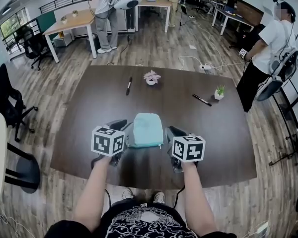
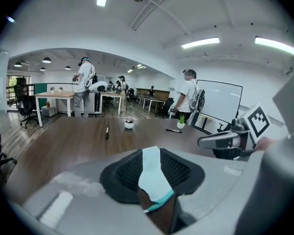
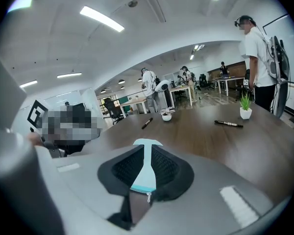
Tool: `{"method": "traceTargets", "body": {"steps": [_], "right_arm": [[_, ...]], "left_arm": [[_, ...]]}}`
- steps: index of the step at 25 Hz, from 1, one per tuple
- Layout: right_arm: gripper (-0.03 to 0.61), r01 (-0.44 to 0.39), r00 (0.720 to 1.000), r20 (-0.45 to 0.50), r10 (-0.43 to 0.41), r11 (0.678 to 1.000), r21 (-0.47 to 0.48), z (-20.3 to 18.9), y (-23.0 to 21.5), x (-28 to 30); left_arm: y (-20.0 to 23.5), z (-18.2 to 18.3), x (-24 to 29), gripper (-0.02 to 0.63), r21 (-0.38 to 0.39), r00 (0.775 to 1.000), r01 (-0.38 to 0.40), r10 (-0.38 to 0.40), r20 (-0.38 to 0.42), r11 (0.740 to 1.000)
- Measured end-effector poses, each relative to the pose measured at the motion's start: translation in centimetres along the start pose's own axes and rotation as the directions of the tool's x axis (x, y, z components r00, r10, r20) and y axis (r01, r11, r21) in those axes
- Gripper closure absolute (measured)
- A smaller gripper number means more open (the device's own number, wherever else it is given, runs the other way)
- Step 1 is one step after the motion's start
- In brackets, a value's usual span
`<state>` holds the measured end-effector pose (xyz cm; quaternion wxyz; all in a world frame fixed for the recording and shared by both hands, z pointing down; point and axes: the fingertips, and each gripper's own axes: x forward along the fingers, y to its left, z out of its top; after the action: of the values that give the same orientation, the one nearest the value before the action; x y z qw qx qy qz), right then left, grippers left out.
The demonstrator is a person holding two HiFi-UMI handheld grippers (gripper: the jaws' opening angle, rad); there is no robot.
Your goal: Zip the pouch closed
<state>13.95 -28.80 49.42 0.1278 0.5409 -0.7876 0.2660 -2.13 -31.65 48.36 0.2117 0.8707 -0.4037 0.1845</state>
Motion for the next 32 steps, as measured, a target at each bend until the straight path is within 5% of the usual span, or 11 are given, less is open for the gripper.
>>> {"method": "traceTargets", "body": {"steps": [16, 32], "right_arm": [[0.578, 0.06, 0.981, 0.192, -0.03, 0.986, -0.157, 7.8, 1.9, -4.3], [0.58, 0.082, 0.951, 0.309, -0.012, 0.973, -0.215, 10.4, 2.9, -6.3]], "left_arm": [[-0.9, 6.9, -3.7, 0.494, 0.067, 0.987, -0.035, 0.024, 0.158, 0.997], [-0.3, 8.1, -5.6, 0.609, 0.09, 0.973, -0.092, 0.07, 0.22, 0.992]]}}
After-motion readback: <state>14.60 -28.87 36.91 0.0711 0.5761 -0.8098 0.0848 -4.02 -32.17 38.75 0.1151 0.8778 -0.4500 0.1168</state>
